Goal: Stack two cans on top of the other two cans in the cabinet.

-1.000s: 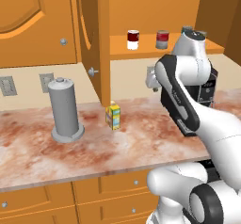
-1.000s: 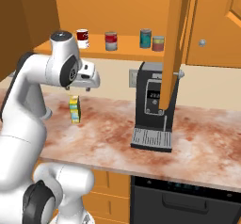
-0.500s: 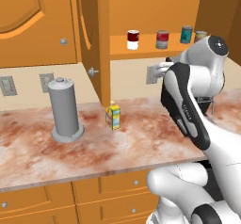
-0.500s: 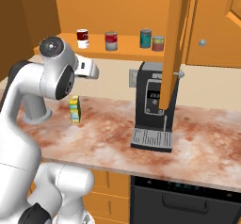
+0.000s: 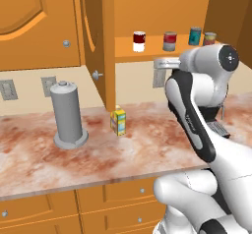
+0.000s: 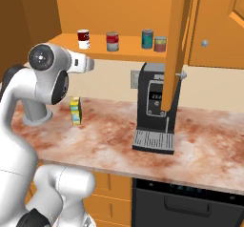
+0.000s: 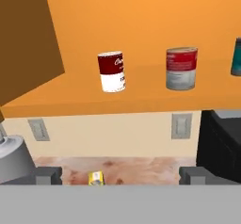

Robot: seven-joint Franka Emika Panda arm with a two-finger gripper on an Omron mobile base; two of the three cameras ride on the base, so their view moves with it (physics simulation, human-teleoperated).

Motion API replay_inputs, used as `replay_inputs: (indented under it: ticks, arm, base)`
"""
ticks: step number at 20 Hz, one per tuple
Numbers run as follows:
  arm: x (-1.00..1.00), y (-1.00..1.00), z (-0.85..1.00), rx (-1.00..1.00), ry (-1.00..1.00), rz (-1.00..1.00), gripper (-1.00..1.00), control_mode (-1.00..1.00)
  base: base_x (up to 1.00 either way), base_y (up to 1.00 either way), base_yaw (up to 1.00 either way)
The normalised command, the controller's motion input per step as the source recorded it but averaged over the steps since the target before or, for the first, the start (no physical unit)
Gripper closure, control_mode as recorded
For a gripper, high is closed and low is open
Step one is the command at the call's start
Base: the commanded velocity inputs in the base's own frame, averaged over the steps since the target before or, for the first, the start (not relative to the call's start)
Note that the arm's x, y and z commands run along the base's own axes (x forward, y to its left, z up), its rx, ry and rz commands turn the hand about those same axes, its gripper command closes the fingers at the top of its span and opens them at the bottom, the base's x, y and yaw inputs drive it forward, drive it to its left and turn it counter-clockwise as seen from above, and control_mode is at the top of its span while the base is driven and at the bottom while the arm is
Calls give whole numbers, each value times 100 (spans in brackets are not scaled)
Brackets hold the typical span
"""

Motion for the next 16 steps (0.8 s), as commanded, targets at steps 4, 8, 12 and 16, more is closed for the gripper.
replay_inputs:
  ticks: [4,8,12,16]
  arm:
    - [25,10,32,0,0,-2,-100,-100]
    - [28,14,31,-1,8,-2,-100,-100]
    - [43,12,22,0,18,-2,-100,-100]
    - [41,4,12,0,3,0,-100,-100]
  base:
    - [0,0,0]
    - [0,0,0]
    - [0,0,0]
    - [0,0,0]
